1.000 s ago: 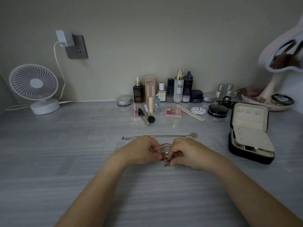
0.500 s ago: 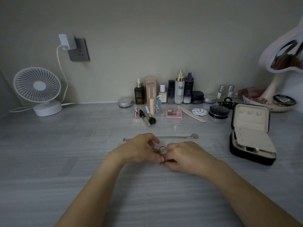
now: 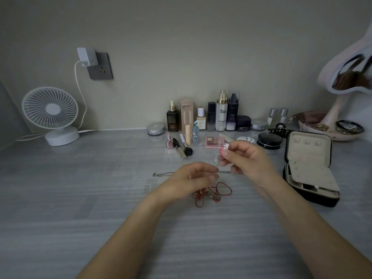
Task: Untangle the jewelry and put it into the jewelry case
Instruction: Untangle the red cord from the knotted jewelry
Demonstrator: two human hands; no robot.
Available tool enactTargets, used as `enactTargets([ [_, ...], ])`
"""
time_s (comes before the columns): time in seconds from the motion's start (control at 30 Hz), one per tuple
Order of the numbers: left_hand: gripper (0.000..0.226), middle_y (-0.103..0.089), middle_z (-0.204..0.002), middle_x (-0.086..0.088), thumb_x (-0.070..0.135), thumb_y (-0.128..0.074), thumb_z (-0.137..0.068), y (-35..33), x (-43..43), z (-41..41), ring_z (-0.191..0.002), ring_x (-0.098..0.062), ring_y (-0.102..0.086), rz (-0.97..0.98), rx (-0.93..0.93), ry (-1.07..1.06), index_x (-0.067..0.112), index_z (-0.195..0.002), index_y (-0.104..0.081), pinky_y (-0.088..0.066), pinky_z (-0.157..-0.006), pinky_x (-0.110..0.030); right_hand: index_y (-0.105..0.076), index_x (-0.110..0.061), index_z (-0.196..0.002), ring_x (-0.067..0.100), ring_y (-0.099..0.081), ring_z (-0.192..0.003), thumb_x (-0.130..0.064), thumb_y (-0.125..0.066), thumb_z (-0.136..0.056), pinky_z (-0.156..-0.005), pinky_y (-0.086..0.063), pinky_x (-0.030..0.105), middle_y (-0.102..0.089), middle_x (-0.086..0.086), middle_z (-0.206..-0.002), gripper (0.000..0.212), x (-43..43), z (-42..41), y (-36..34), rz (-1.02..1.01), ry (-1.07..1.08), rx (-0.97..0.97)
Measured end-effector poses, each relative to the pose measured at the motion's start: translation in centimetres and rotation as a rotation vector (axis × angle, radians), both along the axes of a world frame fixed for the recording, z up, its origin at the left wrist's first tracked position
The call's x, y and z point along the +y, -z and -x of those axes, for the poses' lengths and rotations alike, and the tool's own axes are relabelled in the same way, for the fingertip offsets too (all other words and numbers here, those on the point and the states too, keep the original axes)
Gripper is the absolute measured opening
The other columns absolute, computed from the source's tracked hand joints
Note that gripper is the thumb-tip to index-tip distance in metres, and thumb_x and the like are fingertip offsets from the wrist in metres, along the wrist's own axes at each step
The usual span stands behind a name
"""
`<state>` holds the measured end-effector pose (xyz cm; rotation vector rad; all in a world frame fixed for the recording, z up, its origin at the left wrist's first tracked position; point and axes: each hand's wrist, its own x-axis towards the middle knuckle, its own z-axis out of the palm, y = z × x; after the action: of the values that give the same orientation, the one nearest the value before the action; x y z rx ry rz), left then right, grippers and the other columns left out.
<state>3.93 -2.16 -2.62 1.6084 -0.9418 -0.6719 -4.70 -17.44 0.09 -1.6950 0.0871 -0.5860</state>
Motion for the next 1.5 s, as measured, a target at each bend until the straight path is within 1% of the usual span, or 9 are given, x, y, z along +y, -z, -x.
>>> enactTargets([
  [0.1, 0.017, -0.068, -0.090, -0.002, 0.005, -0.058, -0.088, 0.5, -0.5, 0.3, -0.085, -0.005, -0.064, 0.079, -0.022, -0.059, 0.008, -0.105, -0.063, -0.050, -0.081, -0.017, -0.060, -0.012, -0.079, 0.007, -0.066, -0.060, -0.007, -0.059, -0.087, -0.047, -0.043, 0.017, -0.070, -0.001, -0.064, 0.009, 0.2, -0.2, -0.5, 0.026, -0.027, -0.004],
  [0.2, 0.012, -0.068, -0.072, 0.003, 0.005, -0.056, -0.089, 0.4, -0.6, 0.3, -0.070, -0.004, -0.064, 0.150, -0.003, -0.108, 0.001, -0.096, -0.065, -0.051, -0.072, -0.016, -0.058, -0.012, -0.082, 0.010, -0.066, -0.061, -0.010, -0.056, -0.089, -0.050, -0.044, 0.018, -0.070, 0.000, -0.065, 0.008, 0.4, -0.3, -1.3, 0.055, -0.025, -0.002],
  [0.33, 0.013, -0.069, -0.063, 0.005, 0.001, -0.054, -0.089, -0.3, -0.3, 0.3, -0.063, -0.005, -0.065, 0.226, 0.039, -0.131, 0.004, -0.087, -0.066, -0.053, -0.069, -0.017, -0.054, -0.014, -0.086, 0.011, -0.067, -0.066, -0.013, -0.050, -0.093, -0.057, -0.046, 0.022, -0.071, -0.001, -0.068, 0.008, 0.6, -0.6, -2.2, 0.042, -0.042, 0.007],
  [0.63, 0.017, -0.066, -0.061, 0.003, 0.015, -0.051, -0.092, -1.6, 0.5, 0.4, -0.054, -0.010, -0.061, 0.311, 0.109, -0.195, 0.010, -0.086, -0.066, -0.052, -0.058, -0.021, -0.056, -0.011, -0.079, 0.007, -0.064, -0.058, -0.009, -0.054, -0.091, -0.050, -0.047, 0.015, -0.066, -0.002, -0.063, 0.012, 0.6, -1.0, -5.0, 0.008, 0.012, -0.103],
  [0.77, 0.023, -0.069, -0.064, 0.003, 0.022, -0.047, -0.094, -1.7, 0.6, 0.4, -0.055, -0.009, -0.063, 0.272, 0.137, -0.199, 0.011, -0.085, -0.066, -0.050, -0.063, -0.026, -0.056, -0.014, -0.079, 0.006, -0.064, -0.058, -0.009, -0.054, -0.090, -0.050, -0.046, 0.015, -0.068, -0.004, -0.062, 0.013, 0.8, -1.3, -5.5, -0.003, -0.015, -0.115],
  [0.97, 0.020, -0.072, -0.077, 0.002, 0.021, -0.045, -0.096, -2.0, 0.6, 1.0, -0.059, -0.012, -0.066, 0.308, 0.159, -0.172, 0.016, -0.103, -0.063, -0.053, -0.058, -0.024, -0.064, -0.013, -0.080, 0.004, -0.058, -0.058, -0.008, -0.055, -0.089, -0.054, -0.045, 0.018, -0.064, -0.006, -0.064, 0.014, 1.3, -1.5, -4.9, 0.117, -0.082, -0.056],
  [1.07, 0.021, -0.072, -0.080, 0.002, 0.023, -0.045, -0.095, -2.2, 0.6, 1.0, -0.060, -0.013, -0.067, 0.365, 0.180, -0.192, 0.017, -0.107, -0.062, -0.054, -0.061, -0.028, -0.064, -0.016, -0.078, 0.000, -0.049, -0.052, -0.010, -0.057, -0.088, -0.053, -0.042, 0.017, -0.060, -0.011, -0.056, 0.014, 1.7, -1.5, -4.1, 0.222, -0.094, -0.016],
  [1.27, 0.012, -0.072, -0.071, 0.004, 0.014, -0.054, -0.091, -2.2, 0.5, 0.7, -0.060, -0.009, -0.067, 0.363, 0.145, -0.273, 0.014, -0.084, -0.064, -0.052, -0.060, -0.025, -0.062, -0.023, -0.073, -0.007, -0.050, -0.050, -0.009, -0.059, -0.087, -0.051, -0.039, 0.008, -0.059, -0.021, -0.051, 0.019, 2.0, -1.7, -3.1, 0.334, -0.077, 0.023],
  [1.5, 0.013, -0.073, -0.076, 0.009, 0.016, -0.054, -0.091, -2.0, 0.2, 0.7, -0.069, -0.008, -0.068, 0.325, 0.071, -0.315, 0.014, -0.083, -0.064, -0.052, -0.066, -0.023, -0.063, -0.025, -0.074, -0.005, -0.049, -0.049, -0.015, -0.060, -0.087, -0.052, -0.040, 0.010, -0.059, -0.019, -0.052, 0.017, 1.4, -1.6, -2.6, 0.316, -0.061, 0.055],
])
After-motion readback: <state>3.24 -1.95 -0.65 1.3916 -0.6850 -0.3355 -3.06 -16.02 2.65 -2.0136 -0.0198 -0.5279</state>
